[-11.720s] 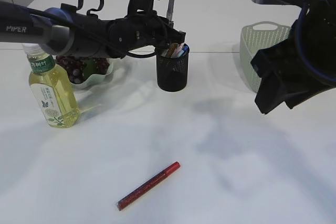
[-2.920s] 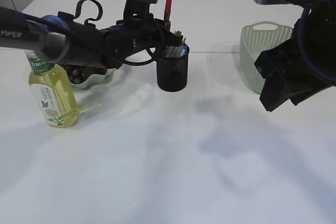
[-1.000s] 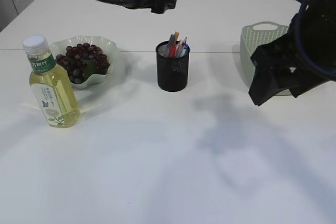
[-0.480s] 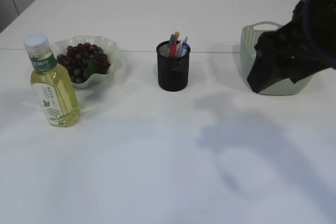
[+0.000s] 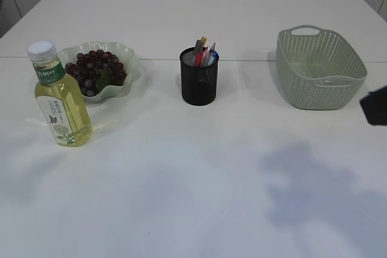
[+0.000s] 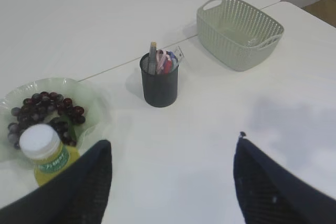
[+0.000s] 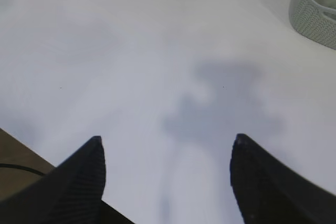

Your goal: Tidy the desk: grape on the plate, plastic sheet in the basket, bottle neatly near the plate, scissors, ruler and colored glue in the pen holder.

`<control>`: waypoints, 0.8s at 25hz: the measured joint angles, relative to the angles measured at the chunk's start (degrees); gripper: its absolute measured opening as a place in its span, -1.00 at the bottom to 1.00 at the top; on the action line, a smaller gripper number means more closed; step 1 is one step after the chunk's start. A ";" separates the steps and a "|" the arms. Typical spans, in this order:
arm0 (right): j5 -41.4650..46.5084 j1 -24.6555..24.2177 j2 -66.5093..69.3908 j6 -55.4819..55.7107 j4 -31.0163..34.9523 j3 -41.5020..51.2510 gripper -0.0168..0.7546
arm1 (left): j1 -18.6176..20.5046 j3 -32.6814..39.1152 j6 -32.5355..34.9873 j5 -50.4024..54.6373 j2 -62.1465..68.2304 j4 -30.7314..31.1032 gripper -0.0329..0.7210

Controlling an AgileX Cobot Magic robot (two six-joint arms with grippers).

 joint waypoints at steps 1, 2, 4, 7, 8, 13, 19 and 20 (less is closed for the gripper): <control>-0.57 0.00 -2.83 -0.40 0.00 2.08 0.53 | 0.00 2.99 0.00 0.00 -4.06 0.04 0.49; -0.86 0.00 -5.75 -0.79 0.00 4.12 0.53 | 0.00 5.84 0.00 0.00 -8.23 0.13 0.49; -0.89 0.00 -11.35 -1.14 0.00 7.72 0.53 | 0.00 10.43 0.00 0.77 -15.95 0.13 0.49; -0.98 0.00 -20.17 -1.31 0.00 12.61 0.53 | 0.00 15.39 0.00 3.75 -27.48 0.03 0.49; -0.98 0.00 -23.08 -1.41 0.00 14.15 0.53 | 0.00 16.65 0.00 5.05 -30.75 0.03 0.49; 1.09 0.00 -35.43 -1.92 0.00 19.54 0.53 | 0.00 21.14 0.00 15.20 -41.21 0.03 0.49; 5.73 0.00 -46.07 -3.46 -0.63 21.77 0.53 | 0.00 24.50 0.00 24.29 -48.45 0.03 0.49; 5.98 0.00 -47.56 -3.59 -1.06 22.03 0.53 | 0.00 24.80 0.00 25.53 -49.68 0.03 0.49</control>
